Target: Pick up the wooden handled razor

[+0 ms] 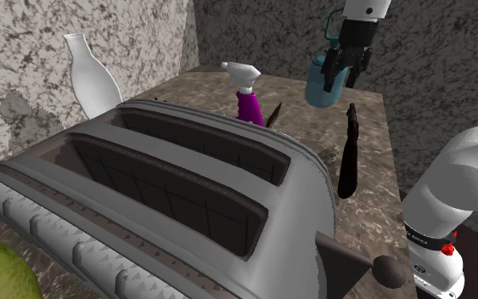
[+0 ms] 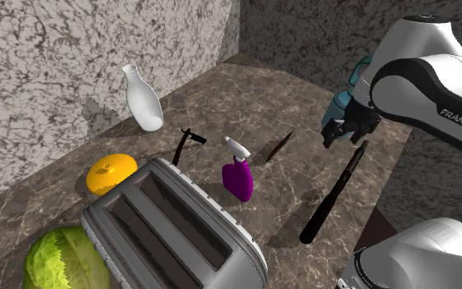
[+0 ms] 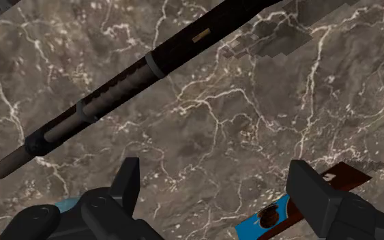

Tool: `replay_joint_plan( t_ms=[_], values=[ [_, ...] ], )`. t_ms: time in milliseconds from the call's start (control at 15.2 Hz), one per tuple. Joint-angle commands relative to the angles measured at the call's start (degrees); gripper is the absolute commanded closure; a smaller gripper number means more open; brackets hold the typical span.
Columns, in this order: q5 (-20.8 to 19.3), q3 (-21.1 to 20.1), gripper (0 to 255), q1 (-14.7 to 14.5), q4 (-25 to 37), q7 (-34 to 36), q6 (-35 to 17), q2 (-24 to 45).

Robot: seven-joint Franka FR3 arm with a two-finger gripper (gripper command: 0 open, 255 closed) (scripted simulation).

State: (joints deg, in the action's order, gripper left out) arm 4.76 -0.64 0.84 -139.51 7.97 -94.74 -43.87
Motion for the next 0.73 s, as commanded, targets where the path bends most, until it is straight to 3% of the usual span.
replay_joint_plan(
  t_ms=[0, 660],
  values=[
    [0.0, 0.0, 0, 0.0, 0.0, 0.0, 0.0, 0.0],
    [8.02, -15.81, 0, -0.48, 6.05, 25.4, -4.2, 6.66]
  ],
)
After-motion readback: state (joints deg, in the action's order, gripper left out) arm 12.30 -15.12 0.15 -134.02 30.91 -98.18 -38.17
